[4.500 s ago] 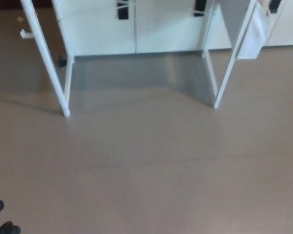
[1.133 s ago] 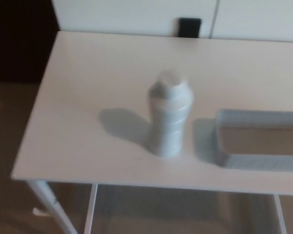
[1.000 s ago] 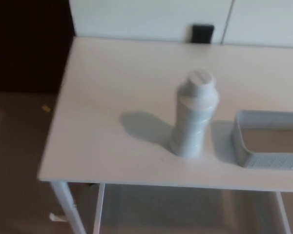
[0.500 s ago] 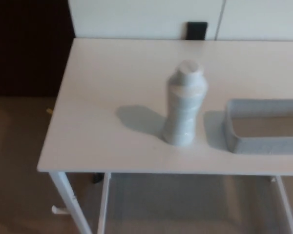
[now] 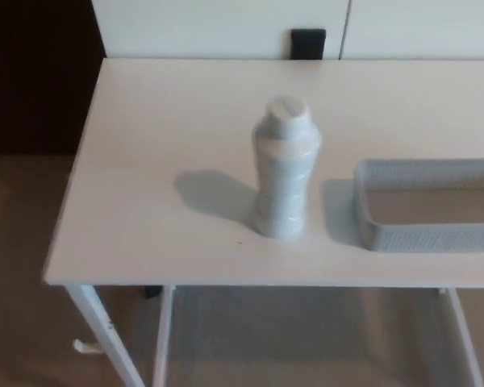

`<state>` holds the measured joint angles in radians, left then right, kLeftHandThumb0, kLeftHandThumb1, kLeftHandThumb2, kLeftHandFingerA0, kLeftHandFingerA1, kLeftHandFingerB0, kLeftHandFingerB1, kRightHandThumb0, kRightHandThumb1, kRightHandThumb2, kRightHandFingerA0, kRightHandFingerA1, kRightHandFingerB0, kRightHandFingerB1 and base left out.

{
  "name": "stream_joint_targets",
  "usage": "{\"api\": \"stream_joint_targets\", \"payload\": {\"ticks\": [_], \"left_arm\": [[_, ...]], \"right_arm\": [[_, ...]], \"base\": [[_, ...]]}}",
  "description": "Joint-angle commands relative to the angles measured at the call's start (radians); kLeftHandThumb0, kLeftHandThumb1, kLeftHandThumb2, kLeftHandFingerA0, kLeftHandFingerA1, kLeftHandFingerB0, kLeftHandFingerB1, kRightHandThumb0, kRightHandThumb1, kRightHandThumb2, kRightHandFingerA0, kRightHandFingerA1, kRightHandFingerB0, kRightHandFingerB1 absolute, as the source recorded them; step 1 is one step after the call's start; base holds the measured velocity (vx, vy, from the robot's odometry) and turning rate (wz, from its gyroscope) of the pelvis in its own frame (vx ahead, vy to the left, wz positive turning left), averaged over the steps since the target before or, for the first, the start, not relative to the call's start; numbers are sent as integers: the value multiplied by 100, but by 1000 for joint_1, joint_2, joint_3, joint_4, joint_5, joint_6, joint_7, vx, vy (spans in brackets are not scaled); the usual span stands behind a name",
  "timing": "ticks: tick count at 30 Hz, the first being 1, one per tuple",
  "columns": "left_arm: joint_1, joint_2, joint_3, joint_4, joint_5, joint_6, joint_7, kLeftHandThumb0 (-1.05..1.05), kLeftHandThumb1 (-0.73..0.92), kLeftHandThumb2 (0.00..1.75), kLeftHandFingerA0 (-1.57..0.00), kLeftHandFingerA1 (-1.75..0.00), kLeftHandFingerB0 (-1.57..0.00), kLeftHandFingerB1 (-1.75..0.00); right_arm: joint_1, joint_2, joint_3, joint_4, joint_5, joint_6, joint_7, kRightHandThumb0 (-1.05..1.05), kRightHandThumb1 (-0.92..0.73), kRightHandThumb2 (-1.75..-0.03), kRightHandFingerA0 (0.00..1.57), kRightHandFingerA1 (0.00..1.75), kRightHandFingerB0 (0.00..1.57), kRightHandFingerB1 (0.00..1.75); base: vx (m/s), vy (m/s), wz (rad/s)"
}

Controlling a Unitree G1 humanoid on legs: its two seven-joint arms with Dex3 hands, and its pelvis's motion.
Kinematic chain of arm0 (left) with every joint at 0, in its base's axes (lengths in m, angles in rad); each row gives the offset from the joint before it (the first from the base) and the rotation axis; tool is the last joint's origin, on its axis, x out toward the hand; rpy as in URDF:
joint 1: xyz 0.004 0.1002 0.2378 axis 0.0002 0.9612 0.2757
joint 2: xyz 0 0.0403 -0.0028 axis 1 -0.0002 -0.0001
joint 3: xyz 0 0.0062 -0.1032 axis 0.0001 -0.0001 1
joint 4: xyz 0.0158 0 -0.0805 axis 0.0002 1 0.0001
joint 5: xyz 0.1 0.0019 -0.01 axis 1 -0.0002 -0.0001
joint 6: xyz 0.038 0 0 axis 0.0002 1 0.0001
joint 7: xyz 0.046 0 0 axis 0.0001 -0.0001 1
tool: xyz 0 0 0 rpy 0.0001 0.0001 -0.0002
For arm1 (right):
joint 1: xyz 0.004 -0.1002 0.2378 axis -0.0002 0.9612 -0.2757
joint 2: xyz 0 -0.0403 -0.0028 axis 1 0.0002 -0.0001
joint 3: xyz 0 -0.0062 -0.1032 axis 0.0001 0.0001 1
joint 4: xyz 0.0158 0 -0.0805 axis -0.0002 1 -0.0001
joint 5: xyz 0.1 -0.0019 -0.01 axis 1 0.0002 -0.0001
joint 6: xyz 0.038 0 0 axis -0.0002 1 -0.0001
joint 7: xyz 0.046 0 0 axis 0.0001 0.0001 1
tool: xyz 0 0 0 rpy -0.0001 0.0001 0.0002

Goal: The robot walk up to a desk on which a bottle is kept on the left hand side and a container is kept on the right hand side. The robot uses its left hand to pick up the bottle and places it in the container.

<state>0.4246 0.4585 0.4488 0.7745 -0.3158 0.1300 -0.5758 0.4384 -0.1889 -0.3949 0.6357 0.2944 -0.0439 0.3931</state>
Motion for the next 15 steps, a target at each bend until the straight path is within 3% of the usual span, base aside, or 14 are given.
{"api": "stream_joint_targets", "payload": {"ticks": [1,9,13,14,15], "left_arm": [[-6,11,-1,17,11,-24,13,-32,69,60,-55,-50,-49,-43],[-17,0,-7,23,6,-33,6,-29,71,60,-56,-51,-48,-44],[-47,-18,-5,40,-3,-33,13,-29,65,59,-61,-50,-60,-46],[-54,-21,-21,29,7,-48,1,-33,69,60,-56,-46,-46,-40],[-72,-32,-50,7,21,-57,-22,-34,66,60,-53,-44,-44,-38]], "right_arm": [[-4,-11,-1,0,0,5,-8,-37,-47,-54,57,62,35,46],[-16,-22,-7,-14,10,20,5,-38,-48,-55,55,62,34,46],[-37,-27,-2,-20,5,35,-4,-38,-45,-54,57,62,36,46],[-40,-25,3,-34,3,45,-7,-36,-44,-53,57,63,34,47],[-46,-26,8,-42,0,49,-9,-40,-43,-53,56,63,35,46]], "base": [[5,103,4],[-2,-47,7],[-41,-228,-7],[39,-267,26],[98,-458,12]]}}
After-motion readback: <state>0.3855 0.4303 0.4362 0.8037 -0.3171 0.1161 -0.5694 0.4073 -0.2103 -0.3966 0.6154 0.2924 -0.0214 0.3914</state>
